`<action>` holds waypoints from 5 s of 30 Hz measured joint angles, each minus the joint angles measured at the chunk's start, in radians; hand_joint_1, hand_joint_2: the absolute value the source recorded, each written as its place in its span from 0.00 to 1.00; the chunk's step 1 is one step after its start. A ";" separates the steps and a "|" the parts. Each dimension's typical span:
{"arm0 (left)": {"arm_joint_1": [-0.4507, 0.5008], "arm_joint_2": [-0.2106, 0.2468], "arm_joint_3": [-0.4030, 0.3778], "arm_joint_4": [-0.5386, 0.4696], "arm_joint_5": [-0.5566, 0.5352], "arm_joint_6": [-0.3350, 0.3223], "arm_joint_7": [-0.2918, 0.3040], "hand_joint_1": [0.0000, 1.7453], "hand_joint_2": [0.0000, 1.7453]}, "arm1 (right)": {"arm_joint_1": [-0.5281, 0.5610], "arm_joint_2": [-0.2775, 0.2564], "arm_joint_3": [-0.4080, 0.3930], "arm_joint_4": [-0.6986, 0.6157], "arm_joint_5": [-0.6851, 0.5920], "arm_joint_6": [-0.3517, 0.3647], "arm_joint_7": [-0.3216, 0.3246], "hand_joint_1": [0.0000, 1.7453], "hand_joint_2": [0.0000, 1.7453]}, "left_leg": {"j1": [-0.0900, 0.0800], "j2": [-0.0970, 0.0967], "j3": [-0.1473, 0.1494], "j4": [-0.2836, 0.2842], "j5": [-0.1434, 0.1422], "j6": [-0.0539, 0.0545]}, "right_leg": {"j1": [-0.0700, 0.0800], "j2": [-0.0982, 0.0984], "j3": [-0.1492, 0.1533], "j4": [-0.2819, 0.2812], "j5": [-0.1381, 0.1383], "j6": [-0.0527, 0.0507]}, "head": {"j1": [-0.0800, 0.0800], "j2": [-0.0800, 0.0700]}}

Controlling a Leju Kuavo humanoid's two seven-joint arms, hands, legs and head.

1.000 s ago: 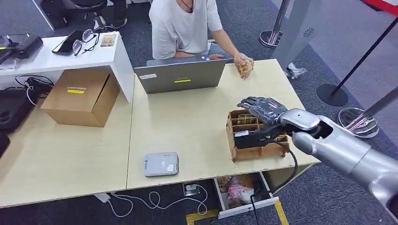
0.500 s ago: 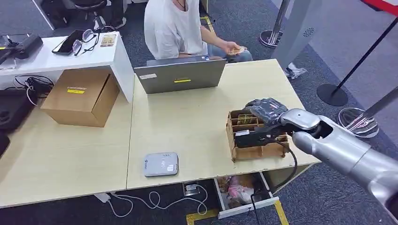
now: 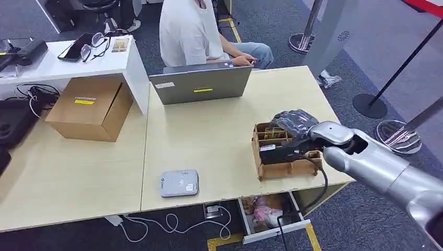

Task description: Pass the card to the sensor for recognition and then transmit it.

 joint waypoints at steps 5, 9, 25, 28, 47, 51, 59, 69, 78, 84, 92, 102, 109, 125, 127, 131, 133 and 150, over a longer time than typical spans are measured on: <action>0.000 0.000 0.000 0.000 0.002 -0.001 0.000 0.00 0.00 | 0.000 0.015 0.000 0.010 0.003 0.001 0.002 0.34 1.00 | 0.000 0.000 0.000 0.000 0.000 0.000 | 0.000 0.000 0.000 0.000 0.000 0.000 | 0.000 0.000; 0.000 0.000 0.000 0.000 0.008 -0.001 0.000 0.00 0.00 | -0.001 0.030 0.000 0.027 0.008 0.003 0.001 0.35 1.00 | 0.000 0.000 0.000 0.000 0.000 0.000 | 0.000 0.000 0.000 0.000 0.000 0.000 | 0.000 0.000; 0.000 0.000 0.000 0.000 0.012 -0.001 0.005 0.00 0.00 | -0.016 0.064 0.004 0.078 0.011 0.000 -0.007 0.49 1.00 | 0.000 0.000 0.000 0.000 0.000 0.000 | 0.000 0.000 0.000 0.000 0.000 0.000 | 0.000 0.000; 0.000 0.000 0.000 0.000 0.014 0.000 0.006 0.00 0.00 | -0.017 0.067 0.004 0.082 0.011 -0.001 -0.007 0.48 1.00 | 0.000 0.000 0.000 0.000 0.000 0.000 | 0.000 0.000 0.000 0.000 0.000 0.000 | 0.000 0.000; 0.001 0.000 0.000 0.000 0.025 0.005 0.008 0.00 0.00 | -0.012 0.073 0.007 0.096 0.011 0.000 -0.007 0.65 1.00 | 0.000 0.000 0.000 0.000 0.000 0.000 | 0.000 0.000 0.000 0.000 0.000 0.000 | 0.000 0.000; 0.001 0.000 0.000 0.000 0.027 0.007 0.008 0.00 0.00 | -0.009 0.073 0.008 0.096 0.012 0.000 -0.008 0.61 1.00 | 0.000 0.000 0.000 0.000 0.000 0.000 | 0.000 0.000 0.000 0.000 0.000 0.000 | 0.000 0.000; 0.000 0.000 0.000 0.000 0.032 0.008 0.011 0.00 0.00 | 0.008 0.073 0.008 0.094 0.013 0.000 0.002 0.77 1.00 | 0.000 0.000 0.000 0.000 0.000 0.000 | 0.000 0.000 0.000 0.000 0.000 0.000 | 0.000 0.000; 0.001 0.000 0.000 0.000 0.040 0.008 0.011 0.00 0.00 | 0.014 0.073 0.006 0.085 0.021 0.001 0.013 1.00 1.00 | 0.000 0.000 0.000 0.000 0.000 0.000 | 0.000 0.000 0.000 0.000 0.000 0.000 | 0.000 0.000; 0.001 0.000 0.000 0.000 0.043 0.011 0.011 0.00 0.00 | 0.022 0.073 0.006 0.082 0.021 0.001 0.013 1.00 1.00 | 0.000 0.000 0.000 0.000 0.000 0.000 | 0.000 0.000 0.000 0.000 0.000 0.000 | 0.000 0.000; 0.001 -0.002 0.000 0.000 0.045 0.014 0.011 0.00 0.00 | 0.027 0.073 0.001 0.080 0.030 -0.003 0.010 1.00 1.00 | 0.000 0.000 0.001 0.000 0.000 0.000 | 0.000 0.000 0.000 0.000 0.000 0.000 | 0.000 0.000; 0.001 -0.002 0.000 0.000 0.051 0.014 0.008 0.00 0.00 | 0.027 0.073 -0.012 0.071 0.036 -0.008 0.000 1.00 1.00 | 0.000 0.000 0.001 0.000 0.000 -0.001 | 0.000 0.000 0.000 0.000 0.000 0.000 | 0.000 0.000; 0.001 -0.002 0.000 0.000 0.058 0.008 -0.001 0.00 0.00 | 0.008 0.059 -0.049 0.000 0.052 -0.010 -0.016 1.00 1.00 | 0.000 0.000 0.001 0.000 0.001 -0.001 | 0.000 0.000 0.000 0.000 0.000 0.000 | 0.000 0.000; 0.001 -0.002 0.000 0.000 0.051 0.002 -0.002 0.00 0.00 | 0.004 0.031 -0.056 -0.046 0.053 -0.011 -0.013 0.98 1.00 | 0.000 0.000 0.001 0.000 0.000 -0.001 | 0.000 0.000 0.000 0.000 0.000 0.000 | 0.000 0.000; 0.001 -0.001 0.000 0.000 0.057 -0.002 -0.001 0.00 0.00 | 0.032 0.014 -0.067 -0.032 0.065 -0.008 0.002 0.03 1.00 | 0.000 0.000 0.001 0.000 0.000 -0.001 | 0.000 0.000 0.000 0.000 0.000 0.000 | 0.000 0.000; 0.001 -0.001 0.000 0.000 0.058 -0.001 0.000 0.00 0.00 | 0.036 0.014 -0.066 -0.019 0.068 -0.009 0.002 0.01 1.00 | 0.000 0.000 0.001 0.000 0.000 -0.001 | 0.000 0.000 0.000 0.000 0.000 0.000 | 0.000 0.000; 0.001 -0.001 0.000 0.000 0.062 0.002 0.007 0.00 0.00 | 0.039 0.014 -0.066 0.000 0.072 -0.010 -0.004 0.07 1.00 | 0.000 0.000 0.001 0.000 0.000 -0.001 | 0.000 0.000 0.000 0.000 0.000 0.000 | 0.000 0.000; 0.002 -0.001 0.000 0.000 0.072 0.005 0.011 0.00 0.00 | 0.039 0.014 -0.066 0.010 0.076 -0.011 -0.015 0.11 1.00 | 0.000 0.000 0.000 0.000 0.000 -0.001 | 0.000 0.000 0.000 0.000 0.000 0.000 | 0.000 0.000; 0.002 -0.002 0.000 0.000 0.097 0.017 0.011 0.00 0.00 | 0.025 0.039 -0.066 0.082 0.090 -0.024 -0.036 0.75 1.00 | 0.000 0.000 0.000 0.000 0.000 -0.001 | 0.000 0.000 0.000 0.000 0.000 0.000 | 0.000 0.000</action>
